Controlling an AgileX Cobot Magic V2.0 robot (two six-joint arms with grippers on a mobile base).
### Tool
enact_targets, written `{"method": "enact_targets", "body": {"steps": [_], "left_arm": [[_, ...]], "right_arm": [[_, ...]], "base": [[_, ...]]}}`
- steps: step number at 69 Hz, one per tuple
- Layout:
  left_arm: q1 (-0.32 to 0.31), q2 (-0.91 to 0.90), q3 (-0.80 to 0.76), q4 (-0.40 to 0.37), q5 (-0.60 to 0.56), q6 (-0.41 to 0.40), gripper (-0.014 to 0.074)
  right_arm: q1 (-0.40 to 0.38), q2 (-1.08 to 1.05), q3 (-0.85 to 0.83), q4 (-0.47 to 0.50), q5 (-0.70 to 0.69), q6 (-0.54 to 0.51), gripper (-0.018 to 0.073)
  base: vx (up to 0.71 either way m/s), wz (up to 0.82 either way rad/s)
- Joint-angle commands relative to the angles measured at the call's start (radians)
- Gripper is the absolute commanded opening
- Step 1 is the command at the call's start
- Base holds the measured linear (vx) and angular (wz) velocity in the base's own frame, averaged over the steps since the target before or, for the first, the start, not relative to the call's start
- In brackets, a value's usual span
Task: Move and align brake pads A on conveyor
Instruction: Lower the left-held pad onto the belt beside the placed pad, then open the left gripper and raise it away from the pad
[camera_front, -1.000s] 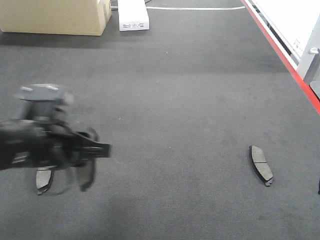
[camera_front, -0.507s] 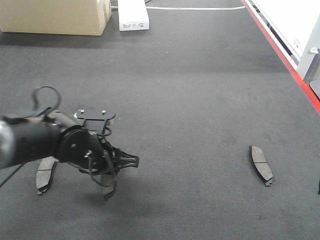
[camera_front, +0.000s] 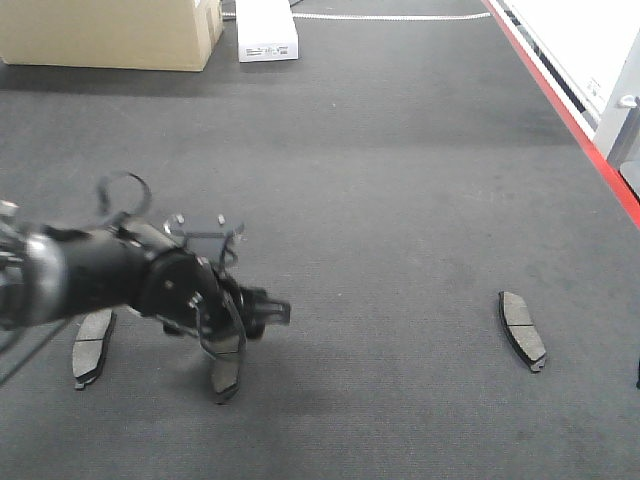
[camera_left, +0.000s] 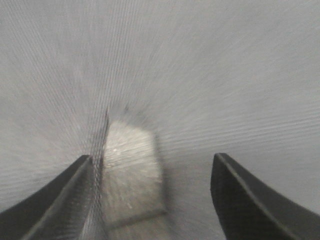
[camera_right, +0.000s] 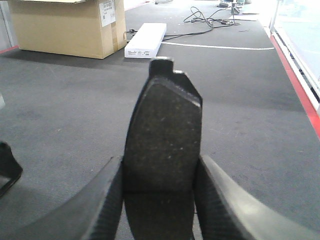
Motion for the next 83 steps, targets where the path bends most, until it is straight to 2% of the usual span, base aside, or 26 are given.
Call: {"method": "enact_targets", "body": {"steps": [1,12,31,42,59,69,83], "left_arm": [[-0.020,-0.136,-0.026,0.039,-0.011,-0.005,0.0465],[-0.062,-0.284,-0.026,0.127,0.063,-0.011,0.0430],[-0.135,-0.539,-0.024,0.221,0.195,-0.031,0.0391],[-0.175,-0.712,0.061,0.294,0.204,-0.031,0.0391],[-0.180,-1.069,0.289,0.288,0.160,-0.008,0.0391],[-0.180,-1.282,0.407,0.276,0.175,0.064,0.0391],[-0.180,-1.563,0.523,0.208,0.184,0.190,0.0391]], "right_arm": [[-0.007,0.008,-0.026,0.005,-0.093,-0.007,-0.0005],[-0.007,0.008,-0.026,0.005,-0.093,-0.007,-0.0005],[-0.007,0.008,-0.026,0.005,-0.093,-0.007,-0.0005],[-0.007,0.008,-0.026,0.005,-0.093,-0.007,-0.0005],[-0.007,0.008,-0.026,0.005,-0.093,-0.007,-0.0005],[-0.007,0.008,-0.026,0.005,-0.093,-0.007,-0.0005],[-0.007,0.008,-0.026,0.005,-0.093,-0.007,-0.0005]], "base": [[0.00,0.00],[0.00,0.00],[0.00,0.00],[0.00,0.00],[0.00,0.00],[0.00,0.00],[0.00,0.00]]}}
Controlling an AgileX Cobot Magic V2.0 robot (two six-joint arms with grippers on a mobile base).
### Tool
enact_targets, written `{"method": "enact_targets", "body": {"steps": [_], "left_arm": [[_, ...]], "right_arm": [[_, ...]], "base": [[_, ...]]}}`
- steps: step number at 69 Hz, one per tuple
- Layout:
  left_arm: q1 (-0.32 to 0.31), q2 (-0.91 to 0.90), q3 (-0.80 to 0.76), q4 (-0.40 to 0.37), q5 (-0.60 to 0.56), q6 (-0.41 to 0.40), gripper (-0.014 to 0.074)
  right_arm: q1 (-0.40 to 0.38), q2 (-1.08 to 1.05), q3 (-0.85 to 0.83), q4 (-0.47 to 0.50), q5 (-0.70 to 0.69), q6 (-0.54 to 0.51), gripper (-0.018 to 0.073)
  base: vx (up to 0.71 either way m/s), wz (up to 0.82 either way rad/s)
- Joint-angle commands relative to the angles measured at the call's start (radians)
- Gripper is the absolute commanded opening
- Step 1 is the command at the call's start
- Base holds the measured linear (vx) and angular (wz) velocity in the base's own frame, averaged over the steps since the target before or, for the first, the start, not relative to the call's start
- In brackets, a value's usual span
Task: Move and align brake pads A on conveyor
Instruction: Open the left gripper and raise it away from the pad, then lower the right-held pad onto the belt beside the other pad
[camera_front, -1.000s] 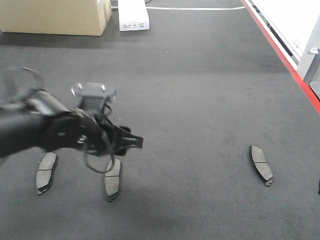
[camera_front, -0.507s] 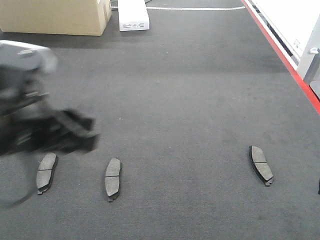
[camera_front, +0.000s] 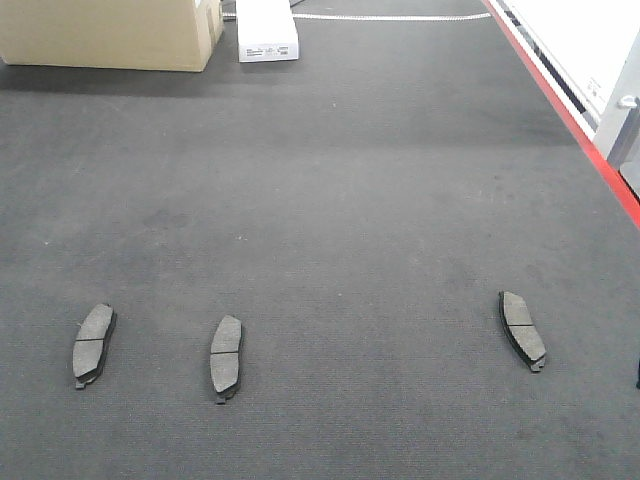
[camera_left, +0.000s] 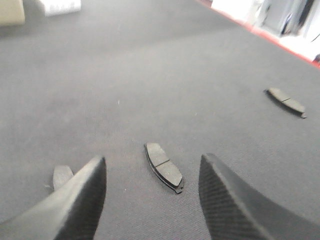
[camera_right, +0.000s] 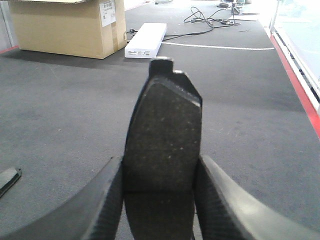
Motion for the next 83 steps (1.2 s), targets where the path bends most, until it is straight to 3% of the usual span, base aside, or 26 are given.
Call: {"method": "enact_targets", "body": {"steps": [1,16,53,83], "left_arm": [[-0.004,-0.091,0.023,-0.035,-0.059,0.060,0.0391],[-0.004,-0.259,0.093,-0.157,-0.066,0.167,0.0391],[-0.004,-0.311,0.111,-0.180,-0.062,0.178,0.0391],[-0.004,-0.311,0.111,-0.180,-0.062,0.178,0.0391]], "right_arm": [[-0.007,0.008,-0.026,0.005,-0.093,-0.007,-0.0005],[-0.007,0.008,-0.026,0.005,-0.093,-0.007,-0.0005],[-0.007,0.042,-0.036,0.015,-0.054,-0.006,0.0000],[-0.007,0.611,-0.342,0.135,0.184,-0.001,0.0032]], "base": [[0.00,0.00],[0.00,0.00],[0.00,0.00],[0.00,0.00]]}}
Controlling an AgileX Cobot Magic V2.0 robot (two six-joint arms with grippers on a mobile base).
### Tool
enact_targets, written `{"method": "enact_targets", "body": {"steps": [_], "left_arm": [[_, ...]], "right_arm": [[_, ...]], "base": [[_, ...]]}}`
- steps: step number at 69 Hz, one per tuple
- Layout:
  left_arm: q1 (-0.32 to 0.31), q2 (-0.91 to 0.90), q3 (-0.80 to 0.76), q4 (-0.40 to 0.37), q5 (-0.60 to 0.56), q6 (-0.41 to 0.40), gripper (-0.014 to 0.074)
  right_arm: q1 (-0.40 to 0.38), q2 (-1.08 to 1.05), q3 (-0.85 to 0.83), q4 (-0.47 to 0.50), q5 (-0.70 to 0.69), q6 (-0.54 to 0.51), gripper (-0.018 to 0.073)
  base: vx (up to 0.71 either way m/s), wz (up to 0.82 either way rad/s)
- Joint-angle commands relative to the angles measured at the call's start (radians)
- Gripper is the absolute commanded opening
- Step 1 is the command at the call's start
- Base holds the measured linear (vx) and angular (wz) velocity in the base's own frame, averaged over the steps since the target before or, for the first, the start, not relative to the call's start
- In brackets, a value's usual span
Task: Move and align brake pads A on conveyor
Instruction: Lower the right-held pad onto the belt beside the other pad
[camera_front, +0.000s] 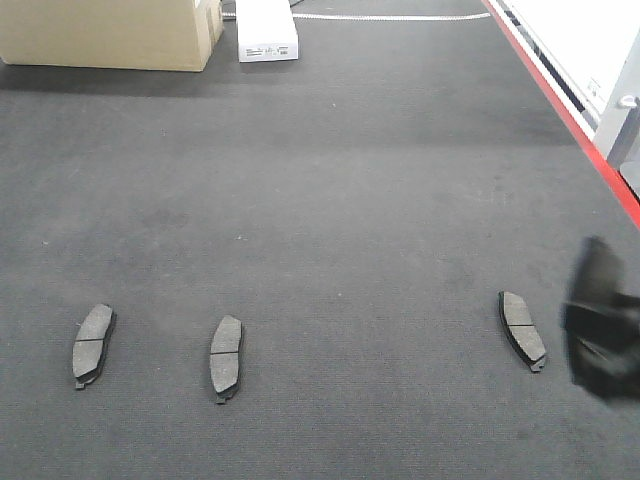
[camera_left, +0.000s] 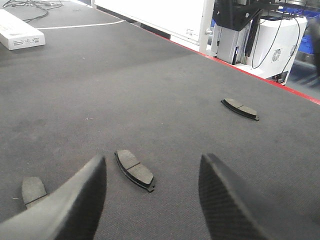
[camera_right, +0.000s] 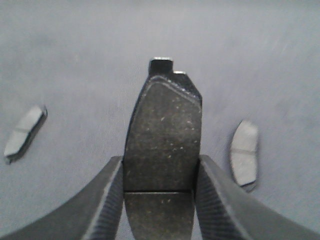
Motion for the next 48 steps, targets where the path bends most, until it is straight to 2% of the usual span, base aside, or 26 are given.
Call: {"method": "enact_targets", "body": {"steps": [1,8,18,33,41,48], "left_arm": [[-0.004,-0.005,-0.019,-0.001,-0.071,0.001,0.0391],[-0.004,-0.005,-0.019,-0.001,-0.071,0.001,0.0391],[-0.004,-0.005,-0.019,-0.001,-0.071,0.001,0.0391],[-0.004,-0.005,-0.019,-0.001,-0.071,0.001,0.0391],[-0.004,-0.005,-0.019,-0.001,-0.071,0.001,0.0391],[-0.004,-0.005,-0.019,-0.001,-0.071,0.001,0.0391]], "right_arm": [[-0.007,0.131,-0.098,0.025,-0.027,0.004,0.0033],[-0.004,0.294,-0.174,0.039,0.033,0.038,0.0037],[0.076,0.503,-0.266,0.015,0.044,0.107,0.0042],[0.227,0.730,-0.380,-0.209,0.017,0.399,0.0048],[0.252,0.821,-0.415,-0.292,0.016,0.542,0.0054],[0.252,0.883,-0.436,-0.304,0.015,0.595,0.0062]], "base": [[0.00,0.00],[0.00,0.00],[0.00,0.00],[0.00,0.00],[0.00,0.00],[0.00,0.00]]}}
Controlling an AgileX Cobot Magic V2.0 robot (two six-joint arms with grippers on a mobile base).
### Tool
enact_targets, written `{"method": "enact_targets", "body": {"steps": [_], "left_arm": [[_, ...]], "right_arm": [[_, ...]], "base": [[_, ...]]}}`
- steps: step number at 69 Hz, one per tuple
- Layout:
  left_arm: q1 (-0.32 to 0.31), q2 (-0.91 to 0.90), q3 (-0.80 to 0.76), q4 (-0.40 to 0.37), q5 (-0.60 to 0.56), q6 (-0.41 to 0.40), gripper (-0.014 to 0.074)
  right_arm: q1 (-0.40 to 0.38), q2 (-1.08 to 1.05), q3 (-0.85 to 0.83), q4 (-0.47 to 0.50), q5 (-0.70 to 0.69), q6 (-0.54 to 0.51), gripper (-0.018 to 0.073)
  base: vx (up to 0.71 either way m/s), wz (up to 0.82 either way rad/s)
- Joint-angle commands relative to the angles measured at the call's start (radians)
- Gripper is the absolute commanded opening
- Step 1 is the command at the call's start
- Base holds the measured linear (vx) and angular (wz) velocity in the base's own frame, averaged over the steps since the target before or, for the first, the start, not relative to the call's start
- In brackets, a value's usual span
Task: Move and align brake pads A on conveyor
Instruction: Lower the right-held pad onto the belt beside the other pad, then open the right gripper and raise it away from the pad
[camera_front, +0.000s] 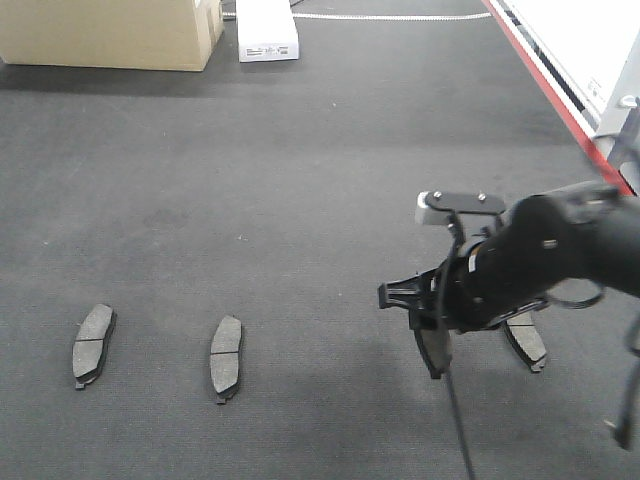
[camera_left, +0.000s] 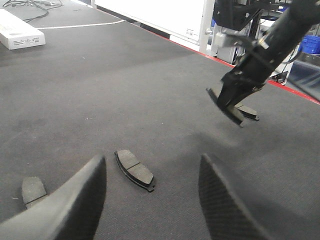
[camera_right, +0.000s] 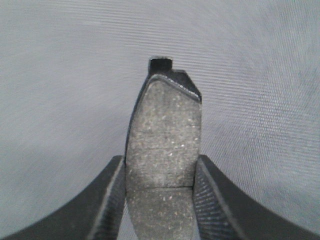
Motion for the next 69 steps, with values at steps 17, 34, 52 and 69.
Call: {"method": "enact_targets", "body": {"steps": [17,34,52,69], "left_arm": [[-0.004,-0.005,-0.019,0.000,-0.071,0.000,0.0391],[-0.004,-0.005,-0.019,0.000,-0.071,0.000,0.0391],[-0.004,-0.005,-0.019,0.000,-0.074,0.000,0.0391],[-0.004,-0.005,-0.019,0.001,-0.076,0.000,0.0391]], "right_arm": [[0.001,0.138,-0.107,-0.027,-0.030,0.057,0.0146],[0.001,0.186,-0.135,-0.028,-0.034,0.057,0.0448],[0.001,0.107,-0.153,-0.103,-0.018,0.057,0.0531],[0.001,-0.150,-0.088,-0.297,-0.045,0.057,0.0525]], "base": [[0.00,0.00],[0.00,0.00],[0.00,0.00],[0.00,0.00]]}}
